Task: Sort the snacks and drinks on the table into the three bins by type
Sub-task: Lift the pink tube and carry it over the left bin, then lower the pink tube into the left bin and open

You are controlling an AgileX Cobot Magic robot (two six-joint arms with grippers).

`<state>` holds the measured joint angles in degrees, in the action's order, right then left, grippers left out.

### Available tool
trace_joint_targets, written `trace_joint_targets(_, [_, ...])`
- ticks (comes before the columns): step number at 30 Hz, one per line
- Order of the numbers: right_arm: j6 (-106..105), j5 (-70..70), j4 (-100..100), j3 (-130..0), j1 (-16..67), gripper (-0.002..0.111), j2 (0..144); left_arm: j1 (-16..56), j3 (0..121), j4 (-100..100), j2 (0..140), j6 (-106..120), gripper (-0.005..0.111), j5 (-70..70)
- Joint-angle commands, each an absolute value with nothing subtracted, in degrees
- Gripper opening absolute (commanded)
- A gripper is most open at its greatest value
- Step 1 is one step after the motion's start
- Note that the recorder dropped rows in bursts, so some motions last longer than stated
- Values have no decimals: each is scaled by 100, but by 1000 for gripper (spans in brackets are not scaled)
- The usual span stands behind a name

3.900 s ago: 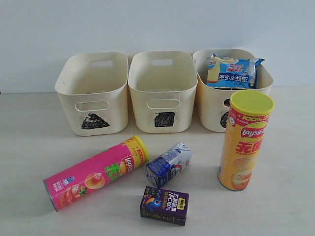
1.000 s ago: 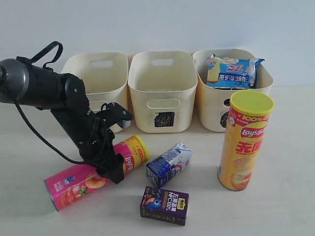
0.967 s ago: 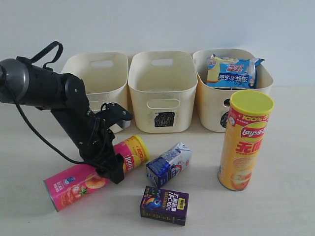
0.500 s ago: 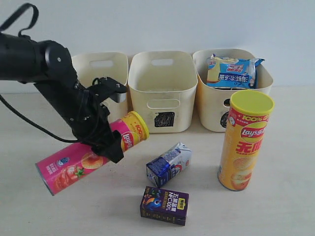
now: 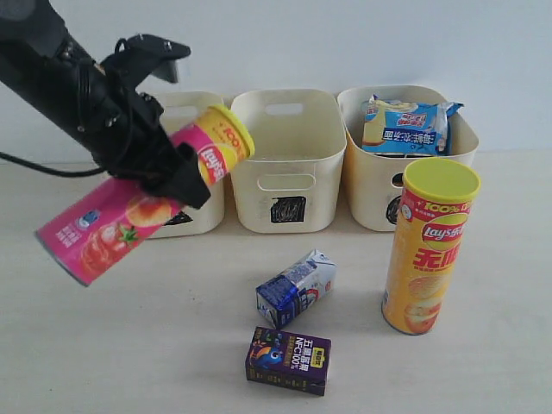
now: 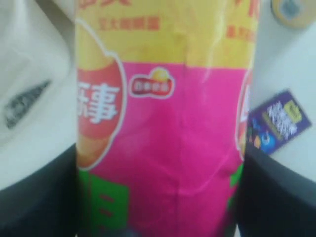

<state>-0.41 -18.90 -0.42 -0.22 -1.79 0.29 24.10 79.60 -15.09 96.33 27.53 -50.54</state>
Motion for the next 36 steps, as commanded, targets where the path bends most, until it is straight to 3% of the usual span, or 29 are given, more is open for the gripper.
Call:
trace_joint_targets(1, [0, -1845, -62, 0, -166, 0, 0, 2242, 8498, -1513, 9627, 2447, 4, -4668])
trace_joint_targets(6, [0, -1845, -62, 0, -166, 0, 0, 1644, 9323, -1563, 10049, 1757, 4, -3601])
trace_joint_targets(21, [0, -1845, -62, 0, -166, 0, 0, 1452, 11636, -1542, 12200, 900, 4, -3206])
trace_joint_targets(36, [-44, -1845, -62, 0, -166, 0, 0, 1190, 12212, -1554, 13289, 683, 4, -2743])
